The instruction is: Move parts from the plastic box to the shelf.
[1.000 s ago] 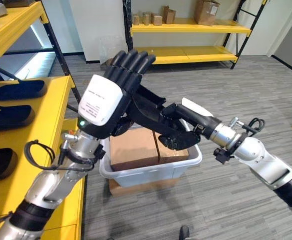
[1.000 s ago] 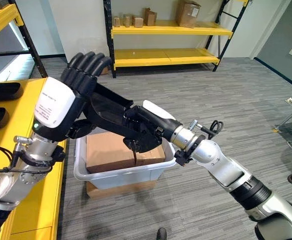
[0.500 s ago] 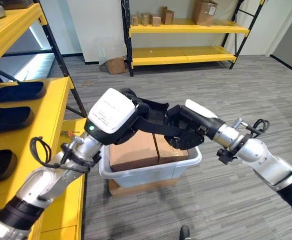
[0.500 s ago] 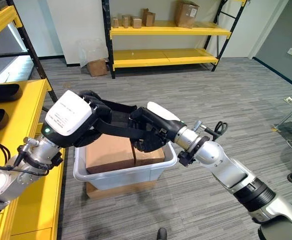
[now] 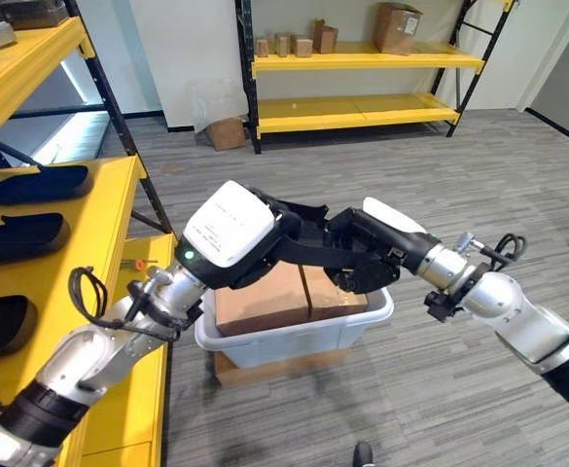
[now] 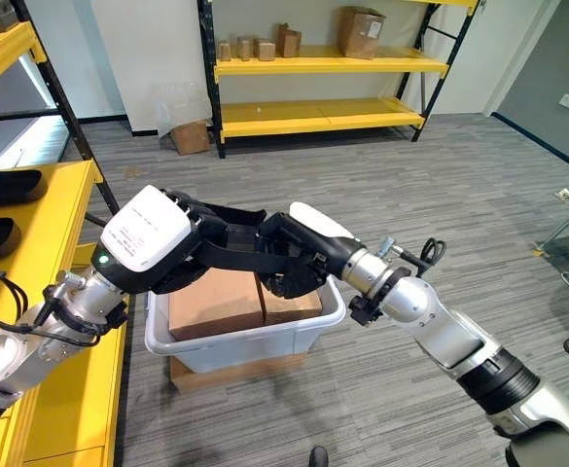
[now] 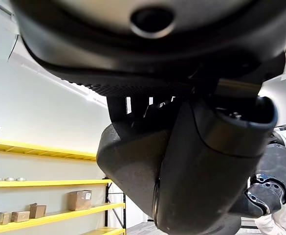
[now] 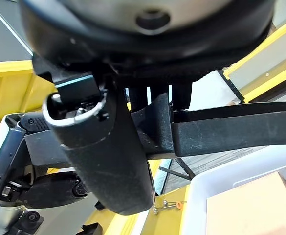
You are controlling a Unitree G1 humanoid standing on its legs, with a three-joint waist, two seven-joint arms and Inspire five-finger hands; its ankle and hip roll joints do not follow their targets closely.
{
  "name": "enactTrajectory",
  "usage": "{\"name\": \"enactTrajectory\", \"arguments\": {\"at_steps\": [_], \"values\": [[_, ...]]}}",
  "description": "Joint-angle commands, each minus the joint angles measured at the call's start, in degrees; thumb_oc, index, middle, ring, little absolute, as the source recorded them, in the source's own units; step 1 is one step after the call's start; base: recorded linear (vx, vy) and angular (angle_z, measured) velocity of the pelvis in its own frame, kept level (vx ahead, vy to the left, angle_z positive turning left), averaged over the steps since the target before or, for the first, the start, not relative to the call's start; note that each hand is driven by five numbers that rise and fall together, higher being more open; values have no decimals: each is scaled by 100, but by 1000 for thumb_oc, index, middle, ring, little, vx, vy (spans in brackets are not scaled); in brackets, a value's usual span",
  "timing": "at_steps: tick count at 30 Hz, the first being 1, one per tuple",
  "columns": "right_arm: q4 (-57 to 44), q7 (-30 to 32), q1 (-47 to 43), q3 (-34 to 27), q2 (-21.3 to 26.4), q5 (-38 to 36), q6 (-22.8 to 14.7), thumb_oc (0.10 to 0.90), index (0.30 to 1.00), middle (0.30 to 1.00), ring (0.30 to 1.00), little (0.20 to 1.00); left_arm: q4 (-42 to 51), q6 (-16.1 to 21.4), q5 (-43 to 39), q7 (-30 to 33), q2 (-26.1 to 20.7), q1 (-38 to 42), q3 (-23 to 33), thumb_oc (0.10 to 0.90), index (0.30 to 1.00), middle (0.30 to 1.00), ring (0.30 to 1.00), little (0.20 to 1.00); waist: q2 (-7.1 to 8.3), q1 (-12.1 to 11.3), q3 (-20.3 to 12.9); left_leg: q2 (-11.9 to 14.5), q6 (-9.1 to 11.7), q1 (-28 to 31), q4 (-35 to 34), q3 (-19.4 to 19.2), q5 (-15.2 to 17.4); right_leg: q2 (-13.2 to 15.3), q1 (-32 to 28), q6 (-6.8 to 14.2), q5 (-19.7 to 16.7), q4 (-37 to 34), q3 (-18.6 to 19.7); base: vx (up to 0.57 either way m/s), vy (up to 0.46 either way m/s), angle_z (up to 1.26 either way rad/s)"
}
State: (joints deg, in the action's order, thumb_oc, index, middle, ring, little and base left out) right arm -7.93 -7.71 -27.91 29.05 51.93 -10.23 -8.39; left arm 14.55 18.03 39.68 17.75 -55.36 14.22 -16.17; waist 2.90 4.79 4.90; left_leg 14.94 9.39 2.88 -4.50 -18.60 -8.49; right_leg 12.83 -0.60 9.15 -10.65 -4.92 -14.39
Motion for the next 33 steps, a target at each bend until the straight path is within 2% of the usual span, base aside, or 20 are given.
{"name": "enactTrajectory", "arguments": {"at_steps": [1,8,10,14,16,19,23,27,29,32,33], "values": [[-706,565,-530,-765,-699,-686,-728,900,1000,1000,1000,1000,457,125,-395,452,372,690,99,400,300,300,300,300,16,-12,-304,309,178,227,-47,115,253,404,-333,499,363,199,-256,0,0,0],[-892,688,359,-1481,-1108,-997,-853,900,1000,1000,1000,1000,372,111,-405,484,497,191,426,400,300,300,300,300,-52,26,-293,342,183,217,-50,109,234,394,-320,492,365,175,-270,0,0,0],[-1067,724,891,-1882,-1271,-1073,-935,900,1000,1000,1000,1000,367,110,-388,492,539,-109,638,400,300,300,300,300,-90,66,-277,341,187,205,-50,91,224,374,-304,488,359,144,-247,0,0,0],[-1276,805,1451,-2314,-1415,-925,-1029,900,1000,1000,1000,1000,389,126,-365,515,569,-444,889,400,300,300,300,300,-131,107,-277,363,194,187,-50,89,216,348,-280,484,368,134,-226,-7,-14,-4],[-1556,850,2159,-2776,-1760,-980,-1165,900,1000,1000,1000,1000,456,137,-332,662,725,-934,1281,400,300,300,300,300,-238,172,-237,415,213,167,-50,80,169,295,-238,450,430,166,-184,-16,-63,-15],[-1661,918,2384,-2908,-1829,-836,-1196,900,1000,1000,1000,1000,506,125,-256,733,721,-1195,1456,400,300,300,300,300,-295,187,-223,459,227,163,-50,94,140,253,-236,425,495,211,-181,-8,-54,-7],[-1592,957,2409,-2819,-1849,-659,-1196,900,1000,1000,1000,1000,558,82,44,886,485,-1452,1663,400,300,300,300,300,-422,155,-128,539,228,114,-23,181,65,148,-138,332,700,494,-131,-34,-60,-1],[-1577,1060,2139,-2633,-1814,-547,-1272,900,1000,1000,1000,1000,766,-28,264,1260,419,-1874,2237,400,300,300,300,300,-619,-12,85,859,319,-58,163,319,-211,-145,76,109,1049,906,-165,-84,-170,-1],[-1549,1156,1906,-2458,-1824,-523,-1325,900,1000,1000,1000,1000,824,-178,423,1552,519,-2132,2581,400,300,300,300,300,-740,-175,184,1073,430,-175,206,522,-563,-381,15,-43,1189,921,-290,-74,-215,1],[-1530,1317,1611,-2309,-1743,-213,-1342,900,1000,1000,1000,1000,885,-314,579,1709,598,-2102,2693,400,300,300,300,300,-834,-353,304,1121,535,-454,285,770,-1010,-499,-110,-166,1237,796,-478,-111,-130,22],[-1540,1416,1609,-2337,-1664,18,-1326,900,1000,1000,1000,1000,929,-326,551,1789,707,-2008,2671,400,300,300,300,300,-814,-388,393,1105,486,-686,538,521,-1164,-479,-216,-260,1284,720,-698,-205,-194,41]]}}
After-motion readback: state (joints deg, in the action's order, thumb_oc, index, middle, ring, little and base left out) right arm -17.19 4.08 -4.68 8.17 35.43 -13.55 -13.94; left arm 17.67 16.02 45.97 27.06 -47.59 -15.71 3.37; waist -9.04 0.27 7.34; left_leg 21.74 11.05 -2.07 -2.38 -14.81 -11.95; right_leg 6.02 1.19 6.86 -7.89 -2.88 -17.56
